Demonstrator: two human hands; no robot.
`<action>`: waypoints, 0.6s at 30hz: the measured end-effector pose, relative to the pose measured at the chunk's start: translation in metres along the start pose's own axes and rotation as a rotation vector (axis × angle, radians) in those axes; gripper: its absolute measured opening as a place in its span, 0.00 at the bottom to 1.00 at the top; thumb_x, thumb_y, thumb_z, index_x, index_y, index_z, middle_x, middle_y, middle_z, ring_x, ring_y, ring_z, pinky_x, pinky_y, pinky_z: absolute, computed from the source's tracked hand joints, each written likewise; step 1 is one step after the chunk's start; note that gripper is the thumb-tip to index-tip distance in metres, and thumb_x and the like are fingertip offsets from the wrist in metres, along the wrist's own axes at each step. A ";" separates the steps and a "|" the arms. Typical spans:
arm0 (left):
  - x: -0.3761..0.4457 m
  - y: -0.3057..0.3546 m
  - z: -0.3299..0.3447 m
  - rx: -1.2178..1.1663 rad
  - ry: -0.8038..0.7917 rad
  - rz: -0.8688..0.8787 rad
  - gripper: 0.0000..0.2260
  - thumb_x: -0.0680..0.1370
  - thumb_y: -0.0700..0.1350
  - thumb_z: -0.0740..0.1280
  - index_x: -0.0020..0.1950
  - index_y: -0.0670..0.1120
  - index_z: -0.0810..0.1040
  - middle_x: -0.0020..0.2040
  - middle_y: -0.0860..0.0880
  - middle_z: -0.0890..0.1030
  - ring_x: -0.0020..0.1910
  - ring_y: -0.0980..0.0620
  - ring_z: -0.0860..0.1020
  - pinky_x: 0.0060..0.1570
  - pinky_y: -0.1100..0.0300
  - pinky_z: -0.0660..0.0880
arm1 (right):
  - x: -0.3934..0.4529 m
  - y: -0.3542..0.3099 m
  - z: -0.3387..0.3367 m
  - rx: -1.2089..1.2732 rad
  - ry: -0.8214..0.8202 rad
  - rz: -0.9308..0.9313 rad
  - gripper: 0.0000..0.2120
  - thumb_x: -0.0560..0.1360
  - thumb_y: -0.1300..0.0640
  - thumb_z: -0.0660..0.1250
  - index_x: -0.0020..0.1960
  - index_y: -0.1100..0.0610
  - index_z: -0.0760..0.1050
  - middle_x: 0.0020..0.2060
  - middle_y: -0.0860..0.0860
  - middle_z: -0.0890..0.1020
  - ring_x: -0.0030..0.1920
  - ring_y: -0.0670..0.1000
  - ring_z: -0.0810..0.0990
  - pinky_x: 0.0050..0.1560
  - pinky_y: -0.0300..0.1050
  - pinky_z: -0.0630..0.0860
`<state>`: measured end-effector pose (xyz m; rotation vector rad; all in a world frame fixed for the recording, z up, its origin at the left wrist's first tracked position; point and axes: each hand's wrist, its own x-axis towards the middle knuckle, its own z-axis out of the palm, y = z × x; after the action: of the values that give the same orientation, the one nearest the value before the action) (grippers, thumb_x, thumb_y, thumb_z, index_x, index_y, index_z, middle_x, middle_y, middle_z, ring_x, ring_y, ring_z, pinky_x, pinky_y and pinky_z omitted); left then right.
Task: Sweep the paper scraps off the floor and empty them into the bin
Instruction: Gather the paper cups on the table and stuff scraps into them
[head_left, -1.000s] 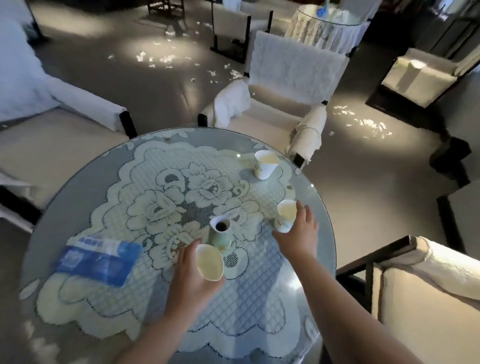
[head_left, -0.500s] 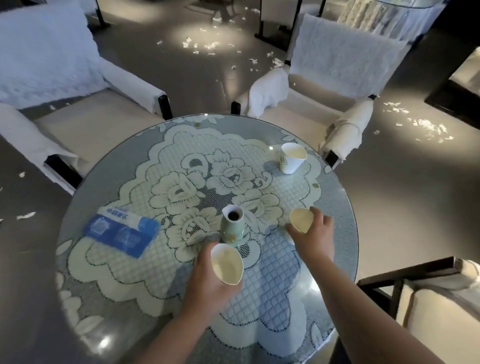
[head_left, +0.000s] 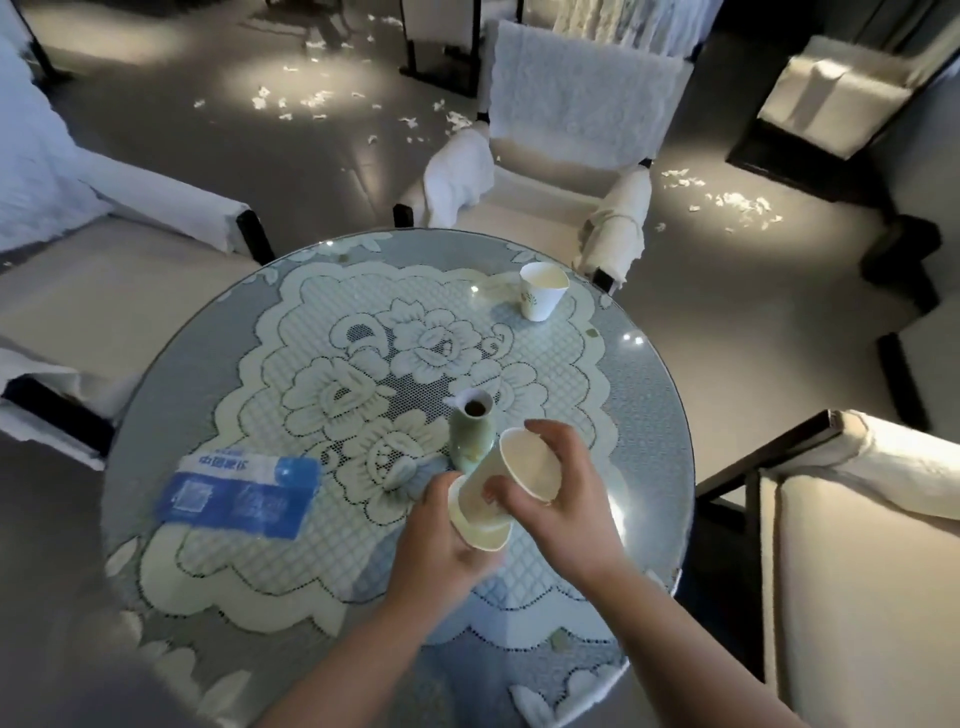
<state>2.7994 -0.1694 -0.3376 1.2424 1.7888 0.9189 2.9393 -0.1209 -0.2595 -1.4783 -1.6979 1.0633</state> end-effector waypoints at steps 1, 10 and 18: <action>0.000 0.000 -0.003 -0.001 -0.013 0.015 0.32 0.60 0.55 0.77 0.60 0.59 0.69 0.52 0.56 0.80 0.50 0.56 0.80 0.48 0.49 0.79 | -0.004 -0.001 0.006 -0.017 -0.013 -0.021 0.27 0.62 0.40 0.70 0.59 0.41 0.69 0.52 0.39 0.75 0.50 0.36 0.74 0.46 0.38 0.75; 0.004 -0.015 -0.027 -0.017 -0.086 0.118 0.33 0.58 0.54 0.80 0.60 0.56 0.71 0.56 0.58 0.79 0.56 0.55 0.78 0.51 0.52 0.79 | -0.018 -0.010 0.038 -0.238 -0.056 -0.114 0.29 0.65 0.37 0.67 0.64 0.41 0.67 0.56 0.38 0.70 0.51 0.42 0.75 0.46 0.39 0.75; -0.006 -0.014 -0.045 -0.093 -0.157 0.201 0.33 0.67 0.34 0.77 0.56 0.63 0.66 0.52 0.52 0.80 0.50 0.63 0.79 0.48 0.73 0.74 | -0.027 -0.018 0.060 -0.350 -0.142 -0.109 0.29 0.68 0.35 0.60 0.67 0.44 0.63 0.60 0.39 0.71 0.59 0.43 0.71 0.58 0.42 0.70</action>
<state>2.7552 -0.1846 -0.3282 1.4126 1.5028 0.9759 2.8831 -0.1582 -0.2707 -1.5263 -2.1247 0.8610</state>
